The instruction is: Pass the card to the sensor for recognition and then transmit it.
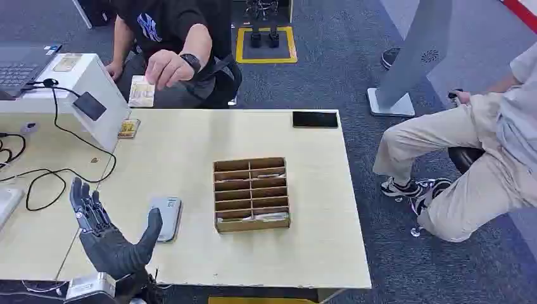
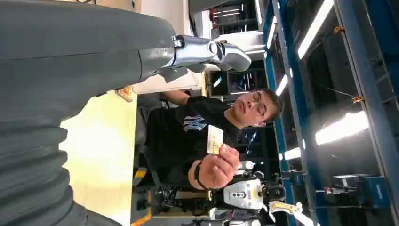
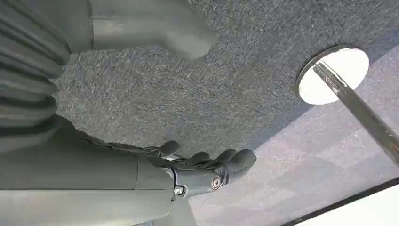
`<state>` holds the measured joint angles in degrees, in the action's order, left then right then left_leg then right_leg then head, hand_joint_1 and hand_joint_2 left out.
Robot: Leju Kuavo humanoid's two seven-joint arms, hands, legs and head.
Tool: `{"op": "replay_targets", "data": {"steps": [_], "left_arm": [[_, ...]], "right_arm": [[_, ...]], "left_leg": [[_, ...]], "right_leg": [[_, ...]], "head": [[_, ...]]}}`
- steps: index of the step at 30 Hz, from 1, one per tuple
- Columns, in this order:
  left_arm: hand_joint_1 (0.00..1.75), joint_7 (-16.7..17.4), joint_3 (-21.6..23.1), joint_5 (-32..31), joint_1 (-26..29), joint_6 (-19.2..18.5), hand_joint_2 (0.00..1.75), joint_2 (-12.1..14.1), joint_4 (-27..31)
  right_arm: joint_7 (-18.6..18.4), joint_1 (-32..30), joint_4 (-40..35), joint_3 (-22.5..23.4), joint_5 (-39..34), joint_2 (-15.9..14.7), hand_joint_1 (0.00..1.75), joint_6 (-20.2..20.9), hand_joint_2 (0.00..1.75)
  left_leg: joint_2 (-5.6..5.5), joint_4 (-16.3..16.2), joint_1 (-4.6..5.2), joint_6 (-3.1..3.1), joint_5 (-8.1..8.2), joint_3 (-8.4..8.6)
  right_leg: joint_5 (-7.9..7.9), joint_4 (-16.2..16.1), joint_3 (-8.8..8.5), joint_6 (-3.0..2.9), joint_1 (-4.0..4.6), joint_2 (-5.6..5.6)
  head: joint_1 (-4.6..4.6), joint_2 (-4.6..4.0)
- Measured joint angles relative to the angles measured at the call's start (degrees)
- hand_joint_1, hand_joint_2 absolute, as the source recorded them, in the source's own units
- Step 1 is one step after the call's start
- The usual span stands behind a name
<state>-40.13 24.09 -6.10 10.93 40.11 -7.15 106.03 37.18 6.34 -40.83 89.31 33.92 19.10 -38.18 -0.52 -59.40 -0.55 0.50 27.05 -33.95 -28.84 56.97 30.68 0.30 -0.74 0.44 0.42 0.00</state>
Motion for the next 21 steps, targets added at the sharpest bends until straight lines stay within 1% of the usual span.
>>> {"op": "replay_targets", "data": {"steps": [1,2,3,6,12,13,16,17,18,19,21], "left_arm": [[0.00,0.0,0.0,0.0,0.0,0.0,0.00,0.0,0.0],[0.00,0.0,0.0,0.0,0.0,0.0,0.00,0.0,0.0],[0.00,0.0,0.0,-0.2,0.0,0.0,1.75,0.0,0.0],[0.00,0.0,0.0,-1.0,0.0,0.0,1.75,0.0,0.0],[0.00,0.0,0.0,-0.7,0.0,0.0,1.75,0.0,0.0],[0.00,0.0,0.0,-0.7,0.0,0.0,0.00,0.0,0.0],[0.00,0.0,0.0,-1.1,0.0,0.0,0.00,0.0,-0.1],[0.00,0.0,0.0,-1.8,0.0,0.0,1.75,-0.1,-0.3],[0.00,0.0,-0.1,-3.5,0.0,0.0,1.75,-0.4,-0.7],[0.00,0.0,-0.8,-6.4,-0.1,0.0,1.75,-1.2,-1.3],[0.00,0.0,-3.3,-13.5,-0.9,0.0,1.75,-4.4,-3.0]], "right_arm": [[0.1,0.0,0.0,0.0,0.0,0.0,0.00,0.0,1.75],[0.1,0.0,0.0,0.0,0.0,0.0,0.00,0.0,1.75],[0.0,0.0,0.0,0.0,0.0,0.0,0.00,0.0,1.75],[-0.4,0.0,0.0,0.0,0.2,0.0,0.00,0.0,1.75],[-0.2,0.0,0.1,0.0,0.0,0.0,0.00,0.0,1.75],[-0.2,0.0,0.1,0.0,0.0,0.0,0.00,0.0,1.75],[-0.1,0.0,0.1,0.0,0.1,0.0,0.00,0.0,1.75],[-0.1,0.0,0.1,0.0,0.1,0.0,0.00,0.0,1.75],[-0.1,0.0,0.1,0.0,0.4,0.0,0.00,0.0,1.75],[-0.1,0.1,0.1,0.0,0.7,0.0,0.00,0.0,1.75],[-0.1,0.1,0.2,0.0,1.6,0.0,0.00,0.0,1.75]], "left_leg": [[0.00,0.0,0.00,0.00,0.00,0.00],[0.00,0.0,0.00,0.00,0.00,0.00],[0.00,0.0,0.00,0.00,0.00,0.00],[0.00,0.0,0.00,0.00,0.00,0.00],[0.00,0.0,0.00,0.00,0.00,0.00],[0.00,0.0,0.00,0.00,0.00,0.00],[0.00,0.0,0.00,0.00,0.00,0.00],[0.00,0.0,0.00,0.00,0.00,0.00],[0.00,0.0,0.00,0.00,0.00,0.00],[0.00,0.0,0.00,0.00,0.00,-0.01],[-0.01,0.0,0.00,0.00,0.00,-0.01]], "right_leg": [[0.00,0.0,0.00,0.00,0.00,0.00],[0.00,0.0,0.00,0.00,0.00,0.00],[0.00,0.0,0.00,0.00,0.00,0.00],[0.00,0.0,0.00,0.00,0.00,0.00],[0.00,0.0,0.00,0.00,0.00,0.00],[0.00,0.0,0.00,0.00,0.00,0.00],[0.00,0.0,0.00,0.00,0.00,0.00],[0.00,0.0,0.00,0.00,0.00,0.00],[0.00,0.0,0.00,0.00,0.00,0.00],[0.00,0.0,0.00,0.00,0.00,-0.01],[0.00,0.0,-0.03,0.00,-0.01,-0.02]], "head": [[0.00,0.00],[0.00,0.00],[0.00,0.00],[0.00,0.00],[0.00,0.00],[0.00,0.00],[0.00,0.00],[0.00,0.00],[-0.02,0.00],[0.00,0.00],[0.02,0.00]]}}
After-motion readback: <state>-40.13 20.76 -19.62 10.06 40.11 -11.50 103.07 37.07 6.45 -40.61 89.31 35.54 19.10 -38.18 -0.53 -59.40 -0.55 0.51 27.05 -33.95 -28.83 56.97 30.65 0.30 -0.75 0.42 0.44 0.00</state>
